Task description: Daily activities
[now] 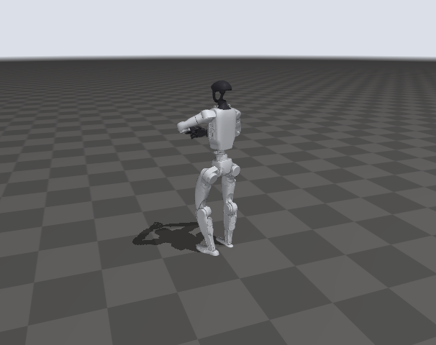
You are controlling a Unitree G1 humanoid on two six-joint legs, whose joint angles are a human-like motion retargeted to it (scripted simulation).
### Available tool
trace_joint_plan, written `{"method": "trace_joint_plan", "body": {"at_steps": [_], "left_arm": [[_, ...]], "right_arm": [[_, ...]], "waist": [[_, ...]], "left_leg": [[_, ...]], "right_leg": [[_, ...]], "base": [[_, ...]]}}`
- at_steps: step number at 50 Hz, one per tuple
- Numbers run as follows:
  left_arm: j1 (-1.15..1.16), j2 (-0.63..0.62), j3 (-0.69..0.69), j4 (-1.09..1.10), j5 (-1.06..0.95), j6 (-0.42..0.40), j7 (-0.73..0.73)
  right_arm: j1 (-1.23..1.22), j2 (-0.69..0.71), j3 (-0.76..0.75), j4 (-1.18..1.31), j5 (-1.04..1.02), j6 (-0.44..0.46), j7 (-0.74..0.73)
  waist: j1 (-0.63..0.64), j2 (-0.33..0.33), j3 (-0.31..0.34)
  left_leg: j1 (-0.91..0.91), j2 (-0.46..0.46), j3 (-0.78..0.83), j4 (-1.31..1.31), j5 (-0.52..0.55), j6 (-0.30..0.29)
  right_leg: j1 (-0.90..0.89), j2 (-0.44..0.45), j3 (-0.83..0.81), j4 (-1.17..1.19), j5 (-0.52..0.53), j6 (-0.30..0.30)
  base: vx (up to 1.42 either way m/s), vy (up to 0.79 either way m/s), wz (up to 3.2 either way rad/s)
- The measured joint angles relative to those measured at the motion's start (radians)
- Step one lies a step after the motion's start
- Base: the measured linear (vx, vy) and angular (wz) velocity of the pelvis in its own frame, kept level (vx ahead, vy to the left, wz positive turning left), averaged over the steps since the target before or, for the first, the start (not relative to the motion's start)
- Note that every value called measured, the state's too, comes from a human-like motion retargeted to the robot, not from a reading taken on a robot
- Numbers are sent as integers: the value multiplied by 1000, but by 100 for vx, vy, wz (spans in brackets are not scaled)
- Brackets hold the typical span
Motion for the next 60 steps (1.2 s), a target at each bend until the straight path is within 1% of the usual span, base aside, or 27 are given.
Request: {"method": "trace_joint_plan", "body": {"at_steps": [5, 10, 24, 30, 35, 41, 47, 54, 60], "left_arm": [[14, -22, -49, 15, 6, -16, 41], [40, -23, -66, 21, 18, -18, 73], [59, 19, -55, 16, 57, 19, 81], [63, 20, -53, 31, 75, 37, 79], [89, 19, -29, 46, 41, 35, 68], [140, 31, 36, 62, -77, 7, 43], [149, 56, 155, 97, -231, -1, 53], [114, 34, 331, 193, -400, 41, 168], [59, -51, 428, 291, -525, 83, 286]], "right_arm": [[-16, 16, 28, 50, -33, 2, 3], [-35, 30, 54, 88, -65, 5, 11], [-103, 35, 92, 97, -93, 22, 60], [-144, 44, 96, 110, -94, 35, 77], [-164, 44, 81, 103, -83, 40, 79], [-134, 10, 38, 53, -48, 35, 68], [-9, -42, -48, 14, -5, 25, 35], [235, -89, -209, 67, 24, 4, -51], [376, -79, -326, 267, 30, 0, -139]], "waist": [[34, 7, -5], [62, 13, -2], [112, 22, 10], [109, 25, 22], [94, 23, 34], [63, 22, 57], [13, 25, 90], [-67, 19, 157], [-127, 0, 232]], "left_leg": [[-37, 27, -4, 69, -27, -9], [-59, 49, -6, 117, -41, -16], [-99, 109, 5, 221, -54, -26], [-108, 129, 18, 236, -67, -22], [-109, 133, 40, 220, -83, -11], [-108, 125, 76, 196, -99, 6], [-106, 95, 92, 162, -114, 18], [-122, 40, 90, 84, -113, 23], [-149, -2, 90, 38, -98, 29]], "right_leg": [[-10, 20, 3, 8, -11, -5], [-16, 35, 4, 20, -22, -10], [-22, 73, 9, 41, -31, -29], [-44, 79, 24, 72, -37, -34], [-76, 73, 45, 104, -41, -34], [-136, 57, 80, 156, -51, -31], [-213, 39, 111, 224, -68, -23], [-314, 6, 134, 320, -87, -11], [-408, -17, 168, 410, -87, 4]], "base": [[0, 0, 0], [0, 0, 0], [0, 0, 0], [0, 0, 0], [-1, 1, -3], [-3, 7, -18], [-4, 11, -10], [-8, 13, 6], [-10, 12, -1]]}}
